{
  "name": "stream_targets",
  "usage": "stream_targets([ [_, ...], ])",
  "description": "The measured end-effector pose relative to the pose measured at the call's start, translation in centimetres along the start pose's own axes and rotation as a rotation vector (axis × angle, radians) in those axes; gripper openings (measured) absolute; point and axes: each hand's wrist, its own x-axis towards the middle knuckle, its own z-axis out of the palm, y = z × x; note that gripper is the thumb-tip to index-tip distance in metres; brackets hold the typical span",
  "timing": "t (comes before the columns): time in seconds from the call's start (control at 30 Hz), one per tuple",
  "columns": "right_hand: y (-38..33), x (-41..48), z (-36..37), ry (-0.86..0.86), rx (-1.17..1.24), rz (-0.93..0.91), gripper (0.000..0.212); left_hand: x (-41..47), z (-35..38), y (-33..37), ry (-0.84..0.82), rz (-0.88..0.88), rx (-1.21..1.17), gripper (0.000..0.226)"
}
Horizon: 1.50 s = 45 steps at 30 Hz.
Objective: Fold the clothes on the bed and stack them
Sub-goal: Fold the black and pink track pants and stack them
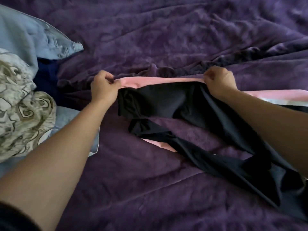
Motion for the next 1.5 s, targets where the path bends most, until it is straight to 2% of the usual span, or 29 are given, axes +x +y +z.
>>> stream_targets([
  [0.1,-0.5,-0.8,0.8,0.048,-0.026,-0.01,0.028,-1.0,1.3,-1.4,0.144,-0.169,0.049,0.033],
  [0.17,-0.3,-4.4,2.1,0.027,0.027,-0.092,0.025,-4.5,2.7,-2.7,0.075,-0.23,0.017,0.042],
  [0.23,0.3,-9.6,3.7,-0.103,0.091,-0.153,0.034,-9.2,3.9,-4.0,-0.09,-0.297,-0.135,0.054],
  [0.3,1.7,-14.6,5.6,-0.331,0.014,-0.155,0.056,-13.3,4.6,-5.0,-0.224,-0.279,-0.201,0.062],
  [0.33,2.8,-16.6,6.6,-0.427,-0.076,-0.141,0.059,-14.6,4.9,-5.5,-0.269,-0.215,-0.164,0.057],
  [0.37,3.8,-18.4,7.2,-0.474,-0.148,-0.127,0.053,-15.4,5.2,-6.0,-0.298,-0.144,-0.106,0.045],
  [0.4,4.7,-19.9,7.6,-0.465,-0.167,-0.131,0.041,-16.1,5.0,-5.9,-0.302,-0.078,-0.041,0.03],
  [0.47,5.8,-22.4,7.6,-0.323,-0.097,-0.204,0.02,-17.1,3.6,-5.6,-0.233,0.034,0.074,0.011],
  [0.53,6.1,-24.4,6.8,-0.158,-0.051,-0.268,0.012,-17.7,1.5,-5.9,-0.118,0.135,0.162,0.009],
  [0.6,5.9,-26.3,5.6,-0.127,-0.047,-0.361,0.018,-19.0,-1.2,-7.1,-0.06,0.19,0.228,0.013],
  [0.63,5.5,-27.4,5.2,-0.172,-0.043,-0.414,0.022,-20.0,-2.5,-8.1,-0.063,0.198,0.261,0.016],
  [0.7,4.4,-29.9,4.9,-0.407,-0.074,-0.443,0.028,-22.5,-4.5,-11.0,-0.177,0.168,0.37,0.021],
  [0.8,3.8,-33.7,6.0,-0.888,-0.262,-0.332,0.031,-26.3,-6.5,-15.1,-0.523,0.022,0.609,0.022],
  [0.83,4.1,-34.4,6.7,-0.957,-0.266,-0.275,0.03,-26.9,-6.8,-15.9,-0.59,-0.038,0.646,0.022],
  [0.9,4.7,-34.7,7.0,-0.86,-0.23,-0.209,0.03,-27.6,-7.1,-16.2,-0.546,-0.05,0.628,0.022],
  [1.0,6.2,-32.7,6.9,-0.573,-0.223,-0.203,0.04,-27.6,-5.5,-15.3,-0.403,0.204,0.599,0.034],
  [1.07,7.3,-31.2,6.6,-0.63,-0.389,-0.234,0.062,-27.6,-3.5,-14.8,-0.488,0.386,0.696,0.059],
  [1.13,8.5,-31.0,6.3,-0.713,-0.644,-0.258,0.072,-28.5,-1.5,-14.9,-0.632,0.437,0.9,0.08],
  [1.17,9.1,-31.2,6.3,-0.719,-0.738,-0.26,0.063,-29.1,-0.8,-15.2,-0.652,0.422,0.984,0.079],
  [1.23,10.3,-32.2,6.5,-0.743,-0.811,-0.239,0.035,-30.2,0.0,-15.9,-0.598,0.392,1.045,0.059],
  [1.27,10.8,-32.7,6.6,-0.769,-0.794,-0.219,0.029,-30.3,0.1,-16.0,-0.553,0.399,1.017,0.045],
  [1.33,11.4,-33.4,6.1,-0.881,-0.703,-0.149,0.032,-30.2,0.0,-15.9,-0.525,0.478,0.982,0.024],
  [1.37,11.4,-33.6,5.4,-0.95,-0.655,-0.113,0.037,-30.1,-0.5,-15.5,-0.562,0.509,0.981,0.02],
  [1.43,11.1,-33.6,3.8,-1.082,-0.599,-0.073,0.042,-29.8,-2.0,-14.5,-0.734,0.452,0.953,0.024],
  [1.5,10.3,-32.6,1.5,-1.155,-0.536,-0.034,0.04,-28.9,-4.3,-13.3,-0.968,0.222,0.79,0.019],
])
